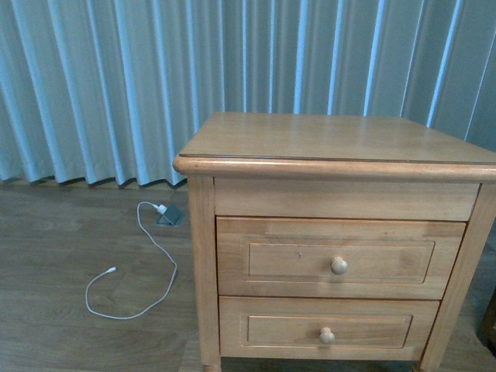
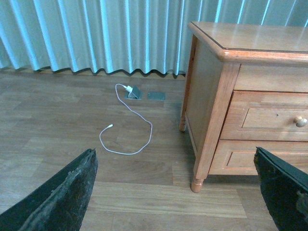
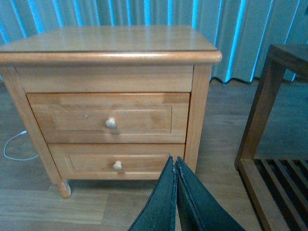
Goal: Put charger into drawer
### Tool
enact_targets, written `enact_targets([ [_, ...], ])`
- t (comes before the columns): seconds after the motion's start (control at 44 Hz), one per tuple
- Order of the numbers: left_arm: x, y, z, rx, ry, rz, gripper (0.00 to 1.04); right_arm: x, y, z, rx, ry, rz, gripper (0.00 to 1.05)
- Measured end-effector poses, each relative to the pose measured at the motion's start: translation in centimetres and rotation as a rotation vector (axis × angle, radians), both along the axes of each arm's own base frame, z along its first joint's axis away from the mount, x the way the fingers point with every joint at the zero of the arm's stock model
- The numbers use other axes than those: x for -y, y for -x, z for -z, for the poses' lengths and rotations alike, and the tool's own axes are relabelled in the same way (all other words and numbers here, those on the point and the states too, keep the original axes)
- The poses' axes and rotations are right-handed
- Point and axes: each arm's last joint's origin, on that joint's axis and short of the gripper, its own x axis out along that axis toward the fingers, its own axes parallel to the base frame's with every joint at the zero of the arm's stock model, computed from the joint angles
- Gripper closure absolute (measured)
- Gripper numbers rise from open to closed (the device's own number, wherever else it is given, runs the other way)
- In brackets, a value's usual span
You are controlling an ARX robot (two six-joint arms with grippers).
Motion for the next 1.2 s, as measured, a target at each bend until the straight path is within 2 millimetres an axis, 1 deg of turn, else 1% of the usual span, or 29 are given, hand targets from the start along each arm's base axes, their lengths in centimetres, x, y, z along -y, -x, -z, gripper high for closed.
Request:
enact_targets([
  [0.068, 0.0, 0.0, 0.0, 0.0, 0.0, 0.001, 0.06, 0.0, 0.26, -0.23, 0.032, 0.0, 0.0, 1.03],
  [0.363, 0.0, 0.0, 0.0, 0.0, 0.0, 0.001, 0.06, 0.0, 0.27, -0.2, 0.029, 0.0, 0.0, 1.03],
  [0.386, 0.0, 0.0, 0.0, 0.0, 0.0, 0.001, 0.06, 0.0, 0.27, -0.2, 0.029, 0.002, 0.0, 1.02],
  [0.454, 0.0, 0.0, 0.0, 0.0, 0.0, 0.0, 0.06, 0.0, 0.27, -0.2, 0.029, 0.002, 0.0, 0.88],
  [0.681, 0.0, 0.0, 0.0, 0.0, 0.0, 0.001, 0.06, 0.0, 0.27, -0.2, 0.029, 0.002, 0.0, 0.52],
  [0.863, 0.0, 0.0, 0.0, 0.0, 0.0, 0.0, 0.06, 0.0, 0.27, -0.2, 0.029, 0.002, 0.0, 0.1],
  [0.885, 0.0, 0.0, 0.0, 0.0, 0.0, 0.001, 0.06, 0.0, 0.27, -0.2, 0.029, 0.001, 0.0, 0.07],
  [0.908, 0.0, 0.0, 0.0, 0.0, 0.0, 0.001, 0.06, 0.0, 0.27, -0.2, 0.029, 0.001, 0.0, 0.06],
  [0.976, 0.0, 0.0, 0.0, 0.0, 0.0, 0.001, 0.06, 0.0, 0.27, -0.2, 0.029, 0.002, 0.0, 0.09],
  [1.203, 0.0, 0.0, 0.0, 0.0, 0.0, 0.001, 0.06, 0.0, 0.27, -0.2, 0.029, 0.002, 0.0, 0.08],
])
